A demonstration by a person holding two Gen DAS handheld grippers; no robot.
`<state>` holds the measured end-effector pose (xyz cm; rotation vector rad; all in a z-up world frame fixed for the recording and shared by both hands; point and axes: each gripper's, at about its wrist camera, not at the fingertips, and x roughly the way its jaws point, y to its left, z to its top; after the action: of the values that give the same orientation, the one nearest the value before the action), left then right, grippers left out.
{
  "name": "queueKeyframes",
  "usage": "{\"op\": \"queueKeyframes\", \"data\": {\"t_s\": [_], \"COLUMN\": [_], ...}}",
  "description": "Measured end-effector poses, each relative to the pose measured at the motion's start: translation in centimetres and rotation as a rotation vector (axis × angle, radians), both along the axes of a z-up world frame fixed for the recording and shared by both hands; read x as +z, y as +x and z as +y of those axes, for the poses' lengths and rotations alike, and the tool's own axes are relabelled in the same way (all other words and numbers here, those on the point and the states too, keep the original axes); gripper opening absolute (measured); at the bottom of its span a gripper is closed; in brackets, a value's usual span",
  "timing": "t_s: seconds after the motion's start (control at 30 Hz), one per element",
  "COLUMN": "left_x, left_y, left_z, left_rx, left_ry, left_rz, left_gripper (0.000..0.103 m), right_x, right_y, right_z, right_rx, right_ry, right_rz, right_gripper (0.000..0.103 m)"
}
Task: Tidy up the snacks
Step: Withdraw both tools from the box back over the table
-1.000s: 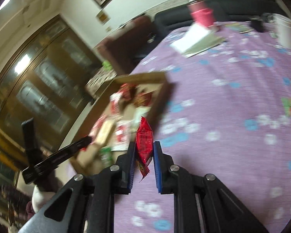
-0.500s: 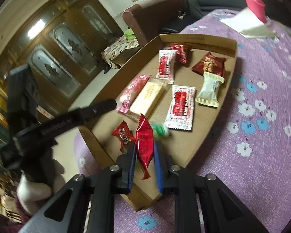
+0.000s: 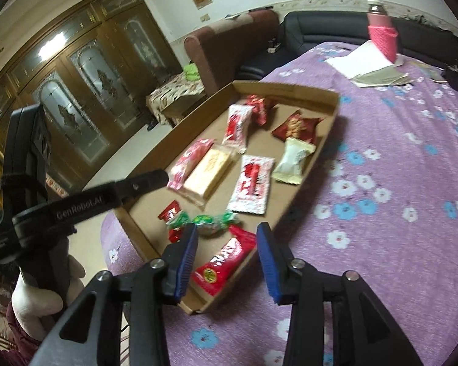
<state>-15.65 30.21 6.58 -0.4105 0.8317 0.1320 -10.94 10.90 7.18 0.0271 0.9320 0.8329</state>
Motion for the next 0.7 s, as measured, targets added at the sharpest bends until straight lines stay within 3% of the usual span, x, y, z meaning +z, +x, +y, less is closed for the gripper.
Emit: {"op": "queueKeyframes", "data": {"t_s": [0.2,0.27,0.3,0.33,0.7], "left_x": [0.8,0.8,0.9,0.9,1.4], "left_y": [0.3,0.6,0.6,0.6,1.0], "left_z": [-4.7,-5.9,-6.6,-7.1,-13.4], "left_rx": [-0.040,-0.046,-0.049,-0.053,-0.213], "left_ry": [0.238,0.297,0.323,0.339,0.417], "left_rz": [0.014,0.028,0.032,0.027,0.005], "left_gripper": [0.023,0.041,0.063,0.073,0.073], "right_x": [0.2,0.0,-0.1,-0.2,-0.7], "right_y": [0.6,0.9,1.1,1.1,2.2], "right_z": [-2.8,-3.9,-4.4,-5.0,-11.4], "right_rx": [-0.070,-0.093,-0.107,-0.117,-0.244], "right_ry": [0.024,0.027,0.025,0.022,0.015], "right_rz": [0.003,0.007,0.010,0.013,0.023], "right_gripper": [0.054,0.055,0.056,0.056,0.057]}}
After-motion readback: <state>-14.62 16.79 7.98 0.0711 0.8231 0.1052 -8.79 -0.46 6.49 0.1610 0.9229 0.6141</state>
